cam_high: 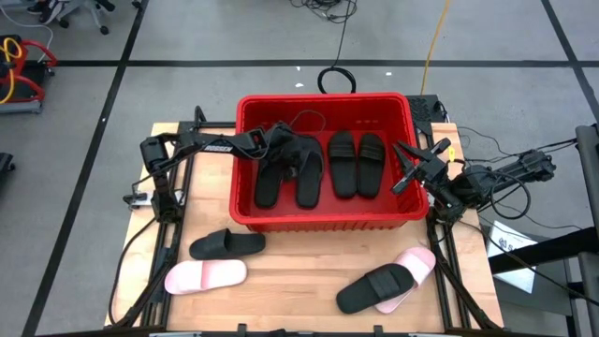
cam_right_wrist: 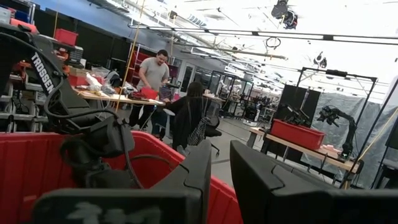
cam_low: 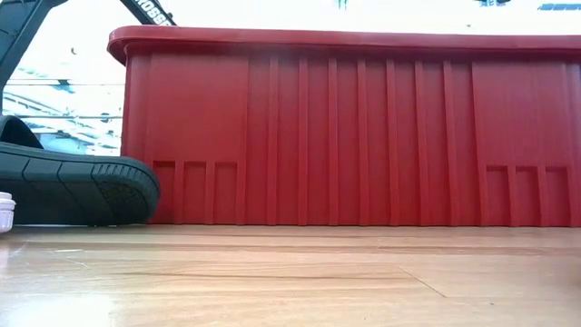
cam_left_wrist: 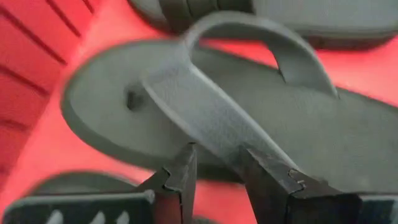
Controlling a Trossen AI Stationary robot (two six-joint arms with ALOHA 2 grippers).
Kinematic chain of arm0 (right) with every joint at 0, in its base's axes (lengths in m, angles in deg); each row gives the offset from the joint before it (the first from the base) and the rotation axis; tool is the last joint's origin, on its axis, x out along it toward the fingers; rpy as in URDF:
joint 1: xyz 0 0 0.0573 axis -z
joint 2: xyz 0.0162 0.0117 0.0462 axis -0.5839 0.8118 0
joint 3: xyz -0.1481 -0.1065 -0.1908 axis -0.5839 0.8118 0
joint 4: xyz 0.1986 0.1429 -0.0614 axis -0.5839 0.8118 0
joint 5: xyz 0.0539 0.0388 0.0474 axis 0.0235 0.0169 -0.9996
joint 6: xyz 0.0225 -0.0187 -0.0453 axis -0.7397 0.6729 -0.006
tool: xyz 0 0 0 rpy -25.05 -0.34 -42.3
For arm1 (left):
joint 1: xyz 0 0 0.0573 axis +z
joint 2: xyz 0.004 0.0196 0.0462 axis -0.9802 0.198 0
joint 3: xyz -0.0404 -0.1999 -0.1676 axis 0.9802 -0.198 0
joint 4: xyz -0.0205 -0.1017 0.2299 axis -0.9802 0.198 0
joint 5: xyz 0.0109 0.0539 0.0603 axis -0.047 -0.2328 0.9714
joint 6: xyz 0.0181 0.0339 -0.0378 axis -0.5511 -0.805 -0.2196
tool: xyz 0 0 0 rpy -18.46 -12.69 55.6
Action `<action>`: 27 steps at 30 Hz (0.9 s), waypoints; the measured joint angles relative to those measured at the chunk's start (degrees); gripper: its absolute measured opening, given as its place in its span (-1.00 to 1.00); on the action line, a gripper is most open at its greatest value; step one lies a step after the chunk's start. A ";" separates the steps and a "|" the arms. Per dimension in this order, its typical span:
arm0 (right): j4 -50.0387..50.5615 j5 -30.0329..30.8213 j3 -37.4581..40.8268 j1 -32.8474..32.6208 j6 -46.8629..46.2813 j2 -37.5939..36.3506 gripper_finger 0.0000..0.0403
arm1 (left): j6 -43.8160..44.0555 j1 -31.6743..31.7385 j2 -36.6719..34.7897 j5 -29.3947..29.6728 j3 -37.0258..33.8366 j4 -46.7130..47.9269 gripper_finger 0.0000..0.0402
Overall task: Pick and place slides into bin
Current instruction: Put the black slipper into the red bin, then put the black slide into the red bin
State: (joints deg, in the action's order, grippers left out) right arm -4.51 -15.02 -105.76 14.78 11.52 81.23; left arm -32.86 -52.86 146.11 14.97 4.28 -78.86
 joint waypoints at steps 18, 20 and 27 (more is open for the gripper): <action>0.61 0.00 0.00 -0.28 -0.42 0.00 -0.75 | -0.30 -1.78 -2.93 0.33 12.59 21.52 -0.40; 1.06 0.02 0.00 -0.97 -1.19 0.00 -0.75 | -1.88 -2.55 -4.66 0.63 14.09 22.20 -0.40; 2.87 8.17 0.00 -8.37 -1.80 -0.32 -0.75 | -0.57 -7.14 -14.20 5.79 15.52 24.79 -0.40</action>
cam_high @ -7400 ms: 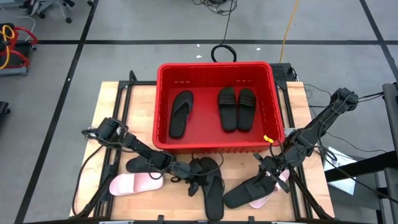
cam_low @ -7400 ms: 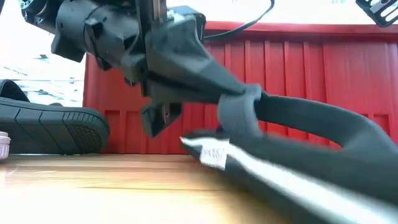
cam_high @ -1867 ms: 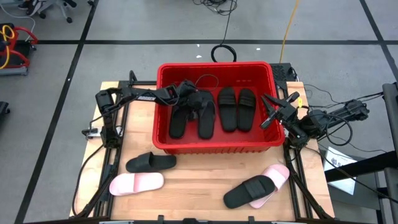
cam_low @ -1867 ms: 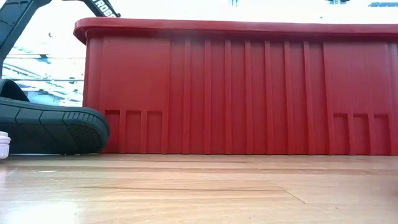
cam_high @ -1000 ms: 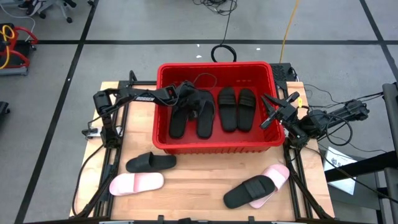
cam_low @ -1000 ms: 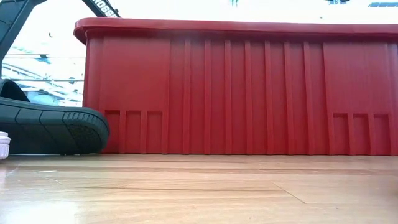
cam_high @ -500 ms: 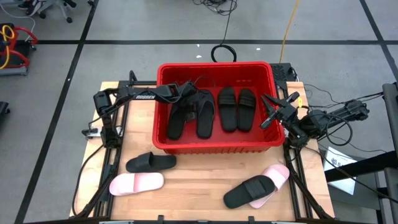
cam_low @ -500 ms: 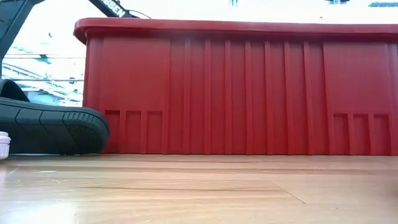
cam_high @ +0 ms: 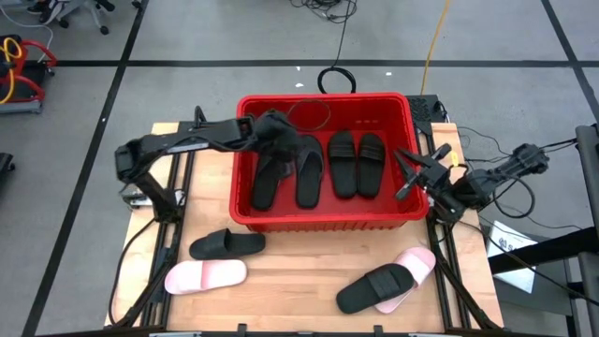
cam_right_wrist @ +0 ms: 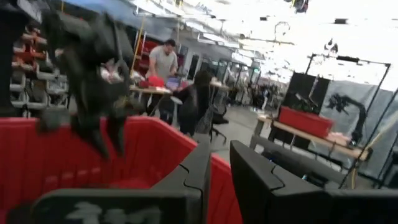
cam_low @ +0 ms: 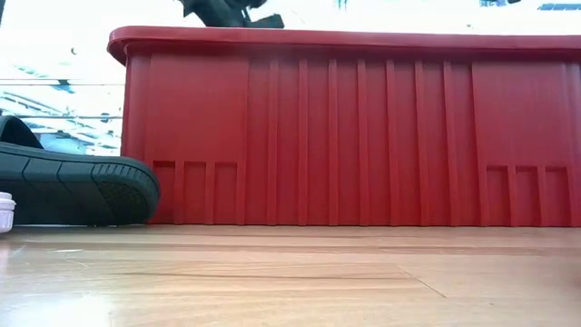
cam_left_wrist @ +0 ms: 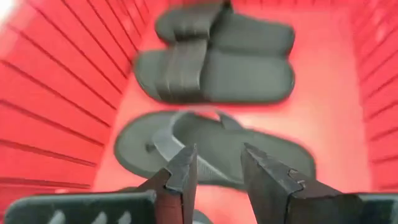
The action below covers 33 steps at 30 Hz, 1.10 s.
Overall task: Pick and place slides into bin
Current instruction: Put the black slide into the red bin
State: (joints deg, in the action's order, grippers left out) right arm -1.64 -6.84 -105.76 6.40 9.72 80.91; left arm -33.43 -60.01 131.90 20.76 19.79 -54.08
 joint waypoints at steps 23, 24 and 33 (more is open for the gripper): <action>16.45 -18.53 0.00 -37.24 -40.15 2.73 -0.75 | 19.53 -24.00 -18.29 16.42 -0.07 9.54 -0.40; 16.81 -19.17 0.00 -38.66 -43.29 2.72 -0.76 | 21.68 -24.85 -18.36 16.98 -0.04 8.78 -0.40; 26.22 -32.08 0.00 -46.52 -71.24 5.34 -0.98 | 33.42 -35.31 -18.30 25.74 -0.02 6.19 -0.40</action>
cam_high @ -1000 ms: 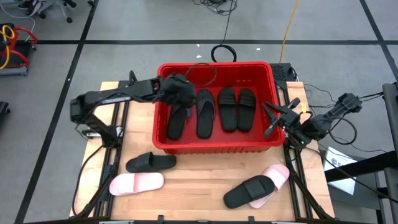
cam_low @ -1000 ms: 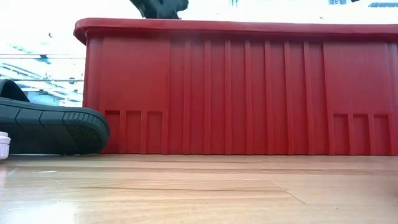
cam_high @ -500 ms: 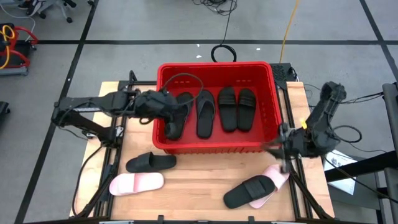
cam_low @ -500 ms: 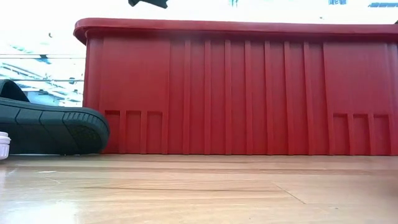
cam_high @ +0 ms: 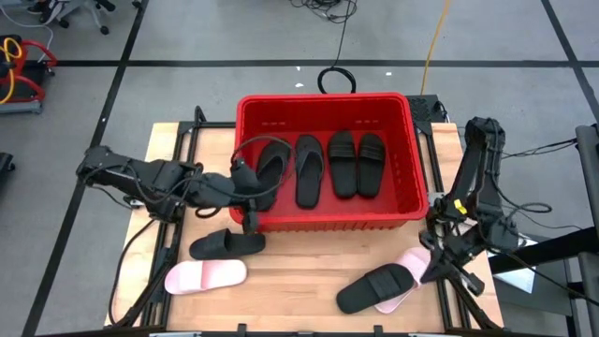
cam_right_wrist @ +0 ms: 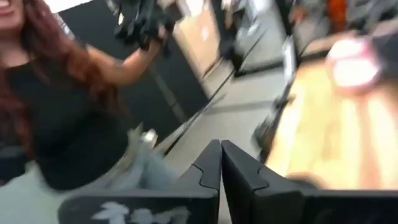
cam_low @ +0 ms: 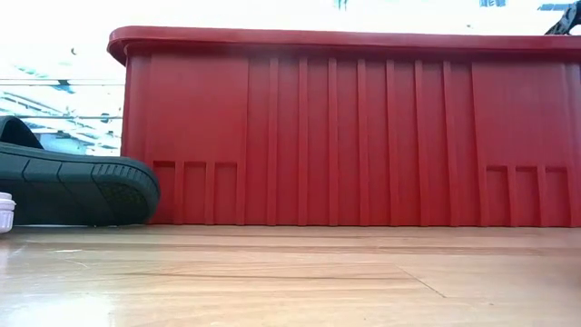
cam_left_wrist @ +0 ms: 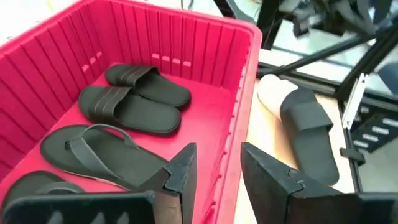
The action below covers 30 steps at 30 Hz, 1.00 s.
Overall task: Pick and place slides into bin
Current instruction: Put the black slide into the red bin
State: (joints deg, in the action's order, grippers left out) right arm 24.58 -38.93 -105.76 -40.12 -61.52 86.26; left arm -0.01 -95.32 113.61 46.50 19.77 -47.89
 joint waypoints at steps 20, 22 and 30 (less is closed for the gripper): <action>1.64 -5.77 0.00 5.81 -28.58 19.52 -1.00 | -2.53 -9.24 0.02 7.71 0.00 0.40 -0.40; 1.72 -6.32 0.00 6.54 -30.39 20.56 -1.00 | -3.06 -9.32 0.02 7.27 0.00 0.39 -0.40; 1.70 -8.87 0.00 8.03 -27.28 20.11 -1.00 | -4.59 -9.31 0.02 7.04 -0.02 0.39 -0.40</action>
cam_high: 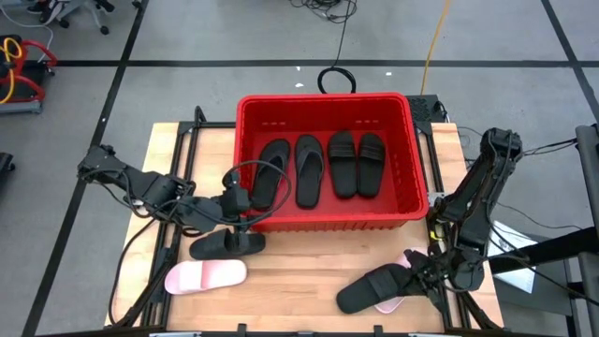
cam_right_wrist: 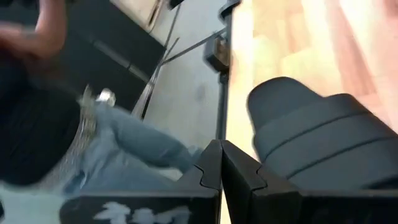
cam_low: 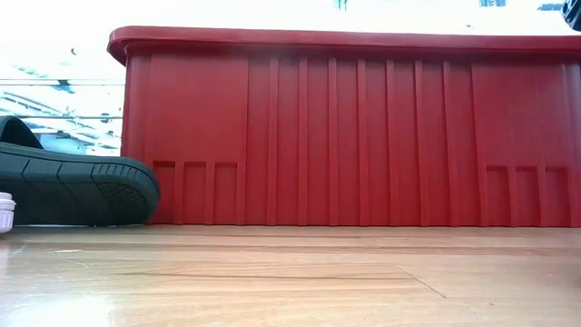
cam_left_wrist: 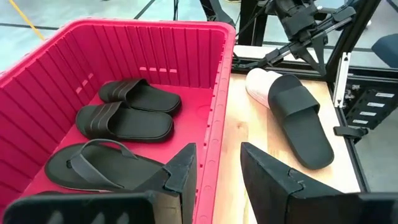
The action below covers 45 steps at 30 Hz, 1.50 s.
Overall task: Pick and place slides into bin
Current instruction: Put the black slide into the red bin
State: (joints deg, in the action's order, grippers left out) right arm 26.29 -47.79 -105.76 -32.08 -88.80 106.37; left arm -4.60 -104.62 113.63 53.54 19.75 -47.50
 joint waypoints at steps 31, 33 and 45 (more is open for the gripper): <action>13.88 -6.26 0.54 2.15 -19.83 -0.42 -0.26 | 2.14 0.02 0.02 -0.15 -0.02 -0.07 -0.40; 12.72 -6.30 1.74 3.11 -21.16 -0.42 -0.23 | 2.17 0.02 0.02 -0.15 -0.02 -0.08 -0.40; -20.75 -6.48 16.39 6.35 -22.64 -0.38 -0.22 | 2.12 0.02 0.02 -0.16 -0.02 -0.09 -0.40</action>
State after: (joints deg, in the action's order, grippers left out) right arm 5.54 -54.27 -89.37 -25.73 -111.44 105.99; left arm -2.48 -104.60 113.65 53.38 19.73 -47.58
